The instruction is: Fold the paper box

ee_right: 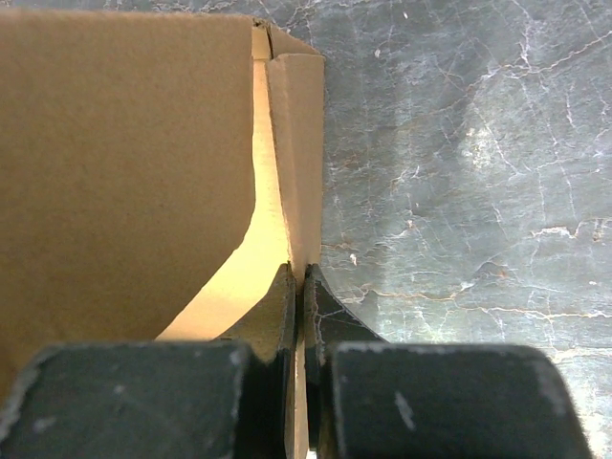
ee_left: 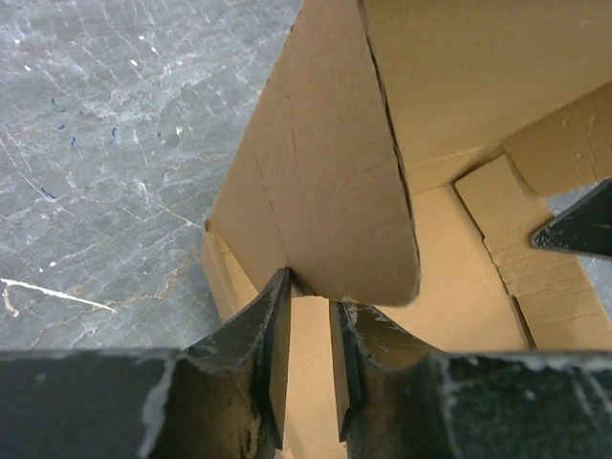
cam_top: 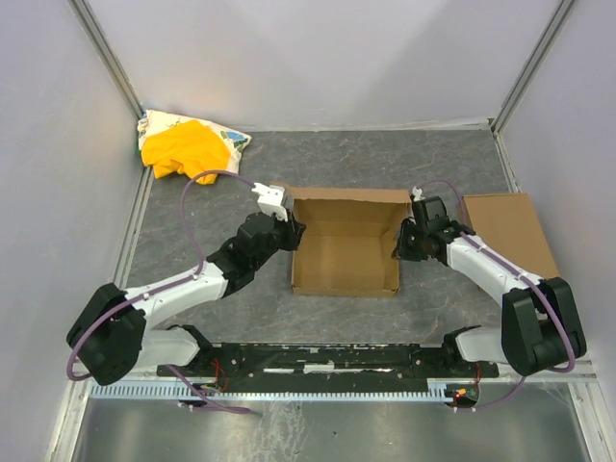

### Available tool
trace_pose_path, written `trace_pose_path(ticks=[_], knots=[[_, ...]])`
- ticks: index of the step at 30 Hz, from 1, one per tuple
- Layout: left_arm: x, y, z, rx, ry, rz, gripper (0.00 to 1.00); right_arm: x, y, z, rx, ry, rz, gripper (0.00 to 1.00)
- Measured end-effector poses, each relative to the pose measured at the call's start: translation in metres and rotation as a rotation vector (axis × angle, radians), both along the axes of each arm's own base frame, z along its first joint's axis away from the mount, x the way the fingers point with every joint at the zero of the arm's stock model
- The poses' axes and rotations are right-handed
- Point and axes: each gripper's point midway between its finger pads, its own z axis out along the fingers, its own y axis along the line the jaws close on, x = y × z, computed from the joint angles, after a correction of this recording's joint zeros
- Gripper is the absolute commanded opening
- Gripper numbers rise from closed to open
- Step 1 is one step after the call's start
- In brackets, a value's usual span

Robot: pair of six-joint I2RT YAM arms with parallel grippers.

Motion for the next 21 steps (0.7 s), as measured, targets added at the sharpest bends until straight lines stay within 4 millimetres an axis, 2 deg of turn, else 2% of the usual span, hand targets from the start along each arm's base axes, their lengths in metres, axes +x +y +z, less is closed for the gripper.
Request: trace_pose_path(ticks=[2,7,12,17,21], knots=[[-0.004,0.0,-0.004,0.01,0.012,-0.008,0.36,0.0,0.0,0.0,-0.003,0.0,-0.003,0.02],[-0.024,0.015,-0.02,0.053,0.058,-0.014,0.42,0.006,0.0,-0.001,-0.004,-0.006,-0.026,0.02],[-0.038,0.031,-0.02,0.078,0.078,0.0,0.44,0.012,0.001,-0.001,0.008,-0.017,-0.054,0.02],[-0.056,0.046,-0.002,0.045,0.071,0.007,0.44,0.014,0.001,-0.001,0.008,-0.022,-0.071,0.02],[-0.075,0.058,0.038,-0.06,-0.004,-0.012,0.46,0.015,0.001,-0.001,0.002,-0.023,-0.072,0.02]])
